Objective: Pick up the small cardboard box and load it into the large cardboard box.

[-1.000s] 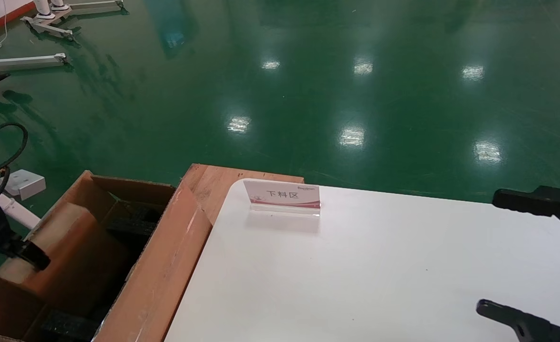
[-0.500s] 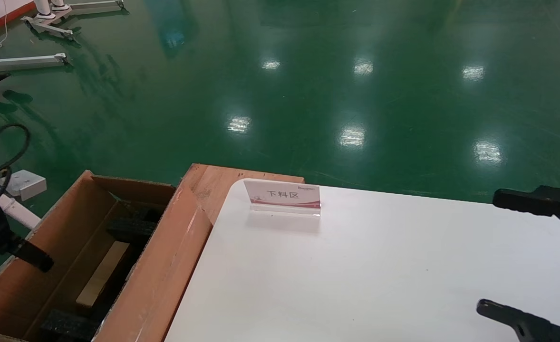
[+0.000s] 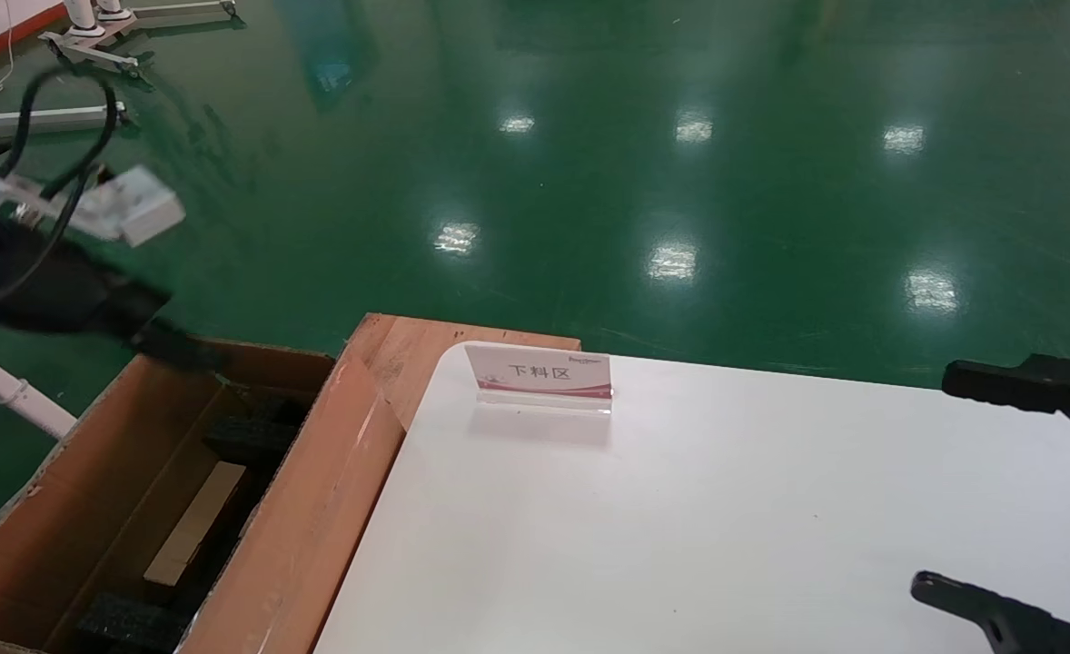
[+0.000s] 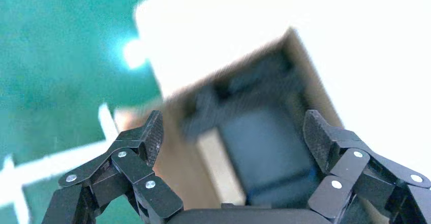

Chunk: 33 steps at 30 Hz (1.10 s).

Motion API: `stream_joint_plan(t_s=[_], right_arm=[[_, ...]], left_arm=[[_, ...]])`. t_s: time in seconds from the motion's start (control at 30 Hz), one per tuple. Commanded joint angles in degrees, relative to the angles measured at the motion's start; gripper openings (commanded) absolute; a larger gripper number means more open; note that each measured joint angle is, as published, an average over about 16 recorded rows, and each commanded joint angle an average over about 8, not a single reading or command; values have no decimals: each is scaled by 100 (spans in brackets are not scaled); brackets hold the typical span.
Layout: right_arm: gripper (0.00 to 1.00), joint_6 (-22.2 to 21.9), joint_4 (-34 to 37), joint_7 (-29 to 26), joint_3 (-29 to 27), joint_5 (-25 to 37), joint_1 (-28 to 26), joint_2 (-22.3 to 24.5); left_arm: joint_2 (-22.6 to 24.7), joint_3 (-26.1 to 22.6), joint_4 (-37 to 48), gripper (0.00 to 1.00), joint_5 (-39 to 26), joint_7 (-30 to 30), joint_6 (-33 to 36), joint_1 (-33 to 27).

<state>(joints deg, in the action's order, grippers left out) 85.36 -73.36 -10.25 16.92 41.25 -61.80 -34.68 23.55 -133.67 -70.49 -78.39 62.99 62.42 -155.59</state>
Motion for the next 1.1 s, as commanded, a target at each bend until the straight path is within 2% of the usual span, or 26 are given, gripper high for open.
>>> stream_joint_plan(t_s=[0.03,0.23,0.37,1.1], right_arm=[[100,0,0,0,0,0,0,0],[100,-2,1,1,-1,1,1,1],[100,-1,0,-1,-4,4,1,0],[100,12,-8,-20,-36,25,10,-13]], left_arm=[[-177,136,-350,100,75,-135,-150,-200],[-275,350,-704,100,91,-273,-237,-227],[-229,826,-729,100,228,-479,-144,153],[298,5020,-568,100,1541,-2298,804,3699]])
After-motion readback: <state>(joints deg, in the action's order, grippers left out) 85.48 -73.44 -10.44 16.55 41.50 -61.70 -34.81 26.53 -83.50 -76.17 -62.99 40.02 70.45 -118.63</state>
